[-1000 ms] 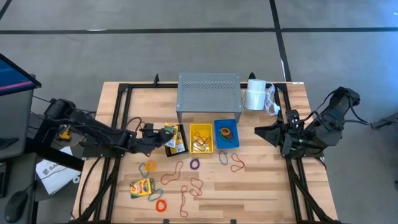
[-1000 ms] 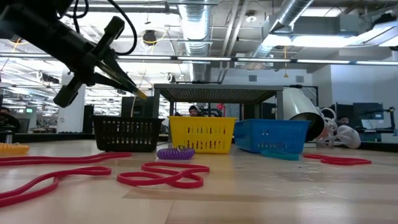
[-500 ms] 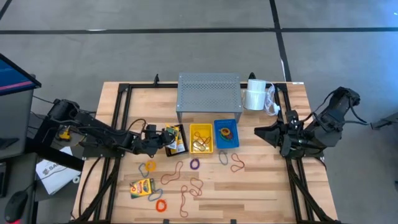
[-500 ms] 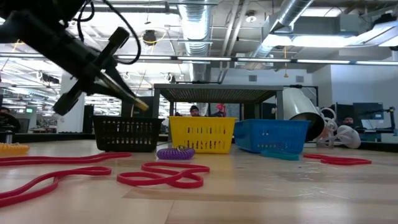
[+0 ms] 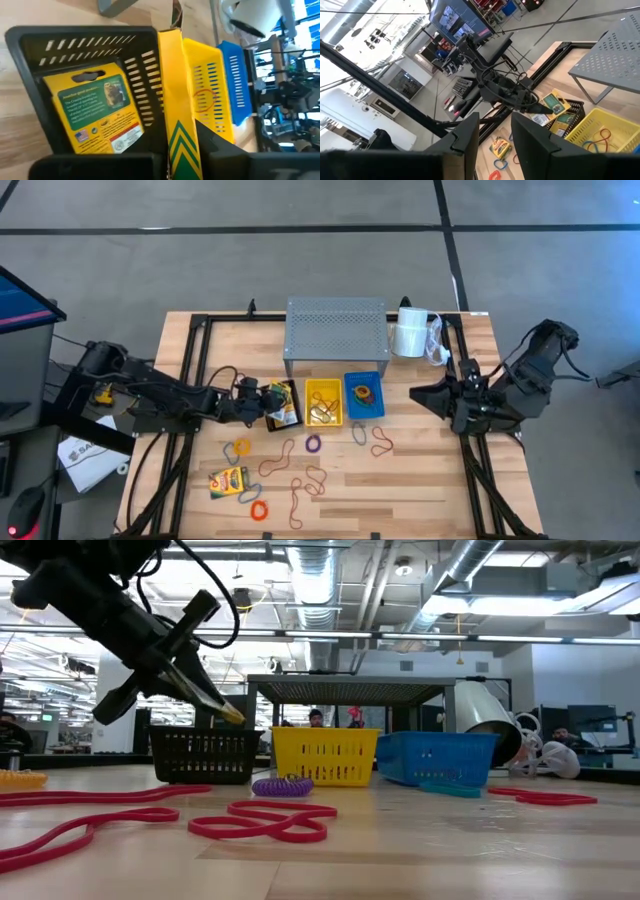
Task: Pick & Place Office Desk Supplies
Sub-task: Put the crayon box into the black basket
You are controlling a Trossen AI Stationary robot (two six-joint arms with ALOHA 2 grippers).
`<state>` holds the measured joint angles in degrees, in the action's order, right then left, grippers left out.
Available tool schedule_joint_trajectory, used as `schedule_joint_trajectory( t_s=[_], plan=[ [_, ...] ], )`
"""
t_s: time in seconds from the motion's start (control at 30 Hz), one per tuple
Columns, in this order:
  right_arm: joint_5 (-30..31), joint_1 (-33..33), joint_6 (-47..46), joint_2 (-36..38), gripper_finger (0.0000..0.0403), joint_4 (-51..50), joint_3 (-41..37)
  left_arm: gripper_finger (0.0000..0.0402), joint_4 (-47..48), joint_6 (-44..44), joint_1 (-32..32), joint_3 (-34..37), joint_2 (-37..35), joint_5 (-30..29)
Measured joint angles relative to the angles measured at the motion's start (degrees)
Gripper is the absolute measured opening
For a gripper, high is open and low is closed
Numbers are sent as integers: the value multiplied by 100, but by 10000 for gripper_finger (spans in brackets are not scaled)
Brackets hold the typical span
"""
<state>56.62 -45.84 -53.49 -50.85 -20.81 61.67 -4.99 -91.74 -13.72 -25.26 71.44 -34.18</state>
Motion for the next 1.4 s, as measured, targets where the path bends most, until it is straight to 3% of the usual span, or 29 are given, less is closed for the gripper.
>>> schedule_joint_trajectory(
  t_s=[0.47,0.87,1.1,1.4],
  plan=[
    [2,-29,-1,0,111,-18,2,26,-249,-6,0,-20,523,388],
    [2,-29,11,0,111,-19,2,27,-254,0,31,-20,529,468],
    [2,-29,10,-1,111,-18,2,60,-265,1,127,-21,527,913],
    [2,-29,9,-2,111,-18,2,119,-326,0,286,-20,527,965]
  ],
)
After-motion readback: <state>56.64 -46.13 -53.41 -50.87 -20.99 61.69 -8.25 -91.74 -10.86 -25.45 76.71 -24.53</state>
